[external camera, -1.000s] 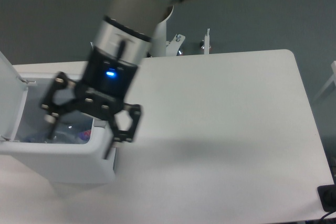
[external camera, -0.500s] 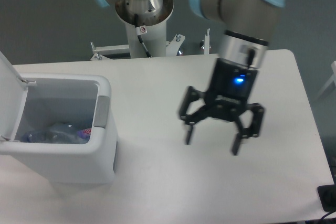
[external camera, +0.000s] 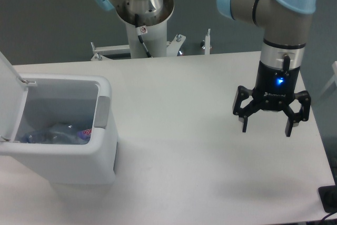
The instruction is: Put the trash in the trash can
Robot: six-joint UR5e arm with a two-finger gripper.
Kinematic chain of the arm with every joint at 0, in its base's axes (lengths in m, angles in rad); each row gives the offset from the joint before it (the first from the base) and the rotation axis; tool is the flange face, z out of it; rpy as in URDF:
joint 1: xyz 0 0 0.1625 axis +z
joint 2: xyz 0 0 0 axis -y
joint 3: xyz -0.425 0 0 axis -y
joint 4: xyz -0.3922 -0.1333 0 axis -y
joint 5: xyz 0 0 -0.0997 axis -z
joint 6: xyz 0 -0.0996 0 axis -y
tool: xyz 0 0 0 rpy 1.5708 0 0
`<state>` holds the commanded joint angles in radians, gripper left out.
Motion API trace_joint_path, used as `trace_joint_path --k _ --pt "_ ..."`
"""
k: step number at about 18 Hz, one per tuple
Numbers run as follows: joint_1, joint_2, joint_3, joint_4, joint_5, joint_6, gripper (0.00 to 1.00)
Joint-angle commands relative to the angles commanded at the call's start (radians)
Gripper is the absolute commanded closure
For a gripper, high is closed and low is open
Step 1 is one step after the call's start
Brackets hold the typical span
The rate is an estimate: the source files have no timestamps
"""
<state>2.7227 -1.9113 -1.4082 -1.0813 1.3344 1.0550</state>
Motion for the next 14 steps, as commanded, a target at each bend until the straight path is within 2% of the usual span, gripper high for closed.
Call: trace_joint_path --k 4,7,8,14 --pt "0.04 -0.026 -0.014 -0.023 0.083 0.17 0.0" --pt "0.043 -0.057 -0.014 -0.104 0.204 0.244 0.0" --pt "0.043 -0.064 -0.014 -0.114 0.225 0.273 0.0" --pt "0.043 -0.075 -0.044 -0.1 0.235 0.399 0.0"
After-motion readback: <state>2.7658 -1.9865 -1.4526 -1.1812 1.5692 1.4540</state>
